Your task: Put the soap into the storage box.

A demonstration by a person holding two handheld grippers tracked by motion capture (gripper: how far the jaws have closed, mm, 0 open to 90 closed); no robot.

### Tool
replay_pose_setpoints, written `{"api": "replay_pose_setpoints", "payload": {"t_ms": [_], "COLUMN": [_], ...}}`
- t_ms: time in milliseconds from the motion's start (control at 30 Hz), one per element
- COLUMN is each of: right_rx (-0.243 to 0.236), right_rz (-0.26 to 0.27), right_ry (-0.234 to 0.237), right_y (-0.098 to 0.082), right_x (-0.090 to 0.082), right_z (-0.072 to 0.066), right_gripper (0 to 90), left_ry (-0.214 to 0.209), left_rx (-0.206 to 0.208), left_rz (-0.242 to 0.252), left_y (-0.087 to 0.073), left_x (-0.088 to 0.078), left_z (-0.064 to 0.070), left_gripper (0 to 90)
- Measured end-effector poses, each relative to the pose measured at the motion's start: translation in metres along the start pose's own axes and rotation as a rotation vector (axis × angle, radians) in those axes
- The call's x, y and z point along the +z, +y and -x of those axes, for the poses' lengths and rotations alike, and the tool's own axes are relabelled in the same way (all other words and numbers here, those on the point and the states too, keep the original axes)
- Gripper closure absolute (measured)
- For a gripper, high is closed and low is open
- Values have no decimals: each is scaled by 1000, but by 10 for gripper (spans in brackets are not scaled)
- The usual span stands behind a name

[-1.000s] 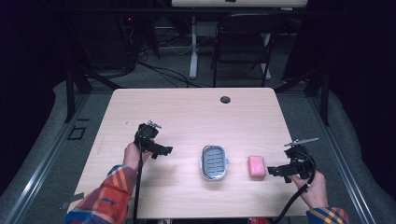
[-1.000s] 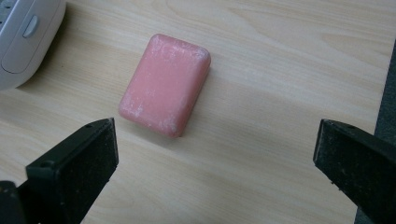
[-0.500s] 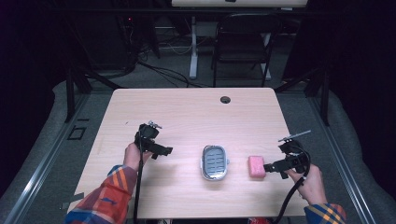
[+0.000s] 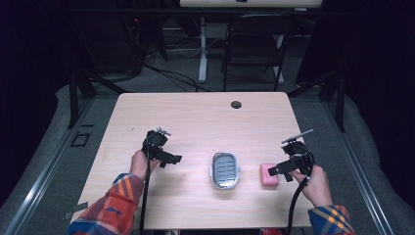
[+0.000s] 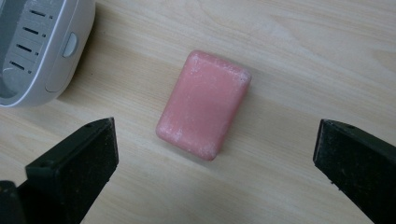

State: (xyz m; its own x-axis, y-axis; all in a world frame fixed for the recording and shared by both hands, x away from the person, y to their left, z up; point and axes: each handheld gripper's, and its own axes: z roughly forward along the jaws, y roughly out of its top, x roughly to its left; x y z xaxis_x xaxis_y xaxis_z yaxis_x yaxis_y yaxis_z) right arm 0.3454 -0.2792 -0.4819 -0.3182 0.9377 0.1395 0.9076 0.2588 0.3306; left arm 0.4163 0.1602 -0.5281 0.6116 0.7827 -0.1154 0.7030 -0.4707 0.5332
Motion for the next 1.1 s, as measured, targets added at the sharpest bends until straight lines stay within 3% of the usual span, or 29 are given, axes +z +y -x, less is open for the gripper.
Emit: {"api": "replay_pose_setpoints", "payload": {"t_ms": [200,267,367,533,667,767,1100], "right_rx": [4,20,18,58,62,99,88], "right_rz": [-39,-22,-41,-54,-78,-69,-118], "right_ry": [12,11,24,18,26,41,26], "right_y": [7,7,10,13,15,17,24], "right_x": [7,9,12,17,20,27,41], "right_z": [-2,-3,-2,-1,0,-2,-7], "right_gripper": [0,0,0,0,0,0,0], "left_ry": [-2,-4,-8,-8,-7,-10,-9], "left_rx": [-6,-3,-7,-1,-3,-7,-5], "left_rz": [2,0,-1,-3,-3,-4,-6], "left_y": [0,0,0,0,0,0,0], "left_x": [0,0,1,0,0,1,1], "left_z": [-1,0,0,-1,0,0,-1], "left_gripper": [0,0,0,0,0,0,0]}}
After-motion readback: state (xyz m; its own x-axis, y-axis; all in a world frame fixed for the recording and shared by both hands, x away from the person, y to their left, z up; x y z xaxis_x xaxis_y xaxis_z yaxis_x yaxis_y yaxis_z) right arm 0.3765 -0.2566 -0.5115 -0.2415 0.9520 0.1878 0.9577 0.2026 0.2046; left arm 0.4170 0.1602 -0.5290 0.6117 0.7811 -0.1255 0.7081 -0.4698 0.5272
